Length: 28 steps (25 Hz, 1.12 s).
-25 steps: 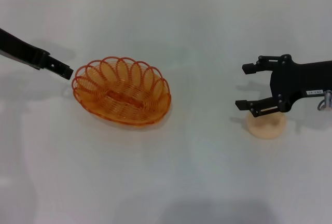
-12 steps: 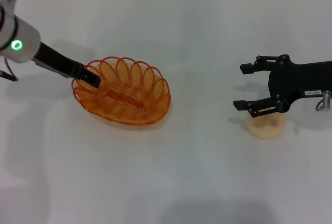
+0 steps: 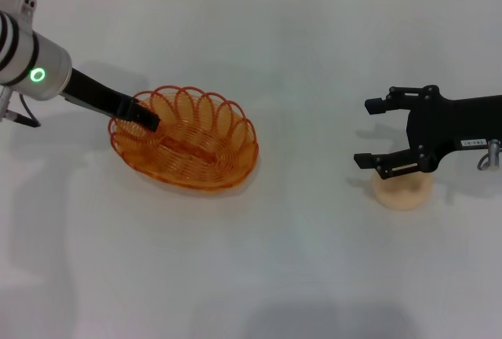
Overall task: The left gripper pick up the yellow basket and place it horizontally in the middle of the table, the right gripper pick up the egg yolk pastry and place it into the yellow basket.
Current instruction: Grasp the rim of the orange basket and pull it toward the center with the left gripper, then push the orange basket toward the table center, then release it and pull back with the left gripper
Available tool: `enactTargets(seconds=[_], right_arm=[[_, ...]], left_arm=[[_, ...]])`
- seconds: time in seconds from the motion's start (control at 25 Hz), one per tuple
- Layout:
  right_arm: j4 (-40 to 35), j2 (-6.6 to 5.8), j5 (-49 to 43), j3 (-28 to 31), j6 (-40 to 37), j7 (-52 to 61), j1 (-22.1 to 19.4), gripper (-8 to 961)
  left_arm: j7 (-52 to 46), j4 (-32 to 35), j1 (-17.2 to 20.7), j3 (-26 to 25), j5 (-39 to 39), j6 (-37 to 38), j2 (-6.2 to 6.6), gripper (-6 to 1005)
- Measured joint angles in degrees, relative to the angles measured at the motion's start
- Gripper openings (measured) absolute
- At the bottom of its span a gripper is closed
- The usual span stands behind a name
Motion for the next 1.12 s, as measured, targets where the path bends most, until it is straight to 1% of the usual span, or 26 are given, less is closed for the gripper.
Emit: enactTargets(seconds=[0.12, 0.28, 0.44, 0.64, 0.76, 0.96, 1.12], right_arm=[[0.1, 0.0, 0.0, 0.1, 0.0, 0.0, 0.0, 862], [0.1, 0.0, 0.3, 0.2, 0.0, 0.0, -0.1, 860], [0.1, 0.0, 0.5, 0.1, 0.0, 0.0, -0.1, 858], [0.1, 0.0, 0.5, 0.0, -0.1, 0.0, -0.1, 855], [0.0, 0.0, 0.5, 0.0, -0.1, 0.0, -0.4, 853], [-0.2, 0.0, 0.5, 0.0, 0.0, 0.0, -0.8, 850], [-0.3, 0.0, 0.5, 0.0, 0.0, -0.3, -0.8, 848]], left_arm=[[0.4, -0.2, 0.1, -0.3, -1.3, -0.2, 0.31, 814], [0.5, -0.2, 0.4, -0.3, -1.7, -0.5, 0.38, 784], [0.6, -0.9, 0.5, -0.2, -1.8, -0.6, 0.42, 587], [0.7, -0.9, 0.7, -0.4, -2.2, -1.1, 0.44, 379], [1.0, -0.9, 1.0, -0.4, -4.0, -0.9, 0.37, 122], [1.3, 0.0, 2.2, -0.4, -10.2, 1.1, 0.64, 102], [-3.0, 1.9, 4.0, -0.6, -14.4, 2.3, 0.46, 85]])
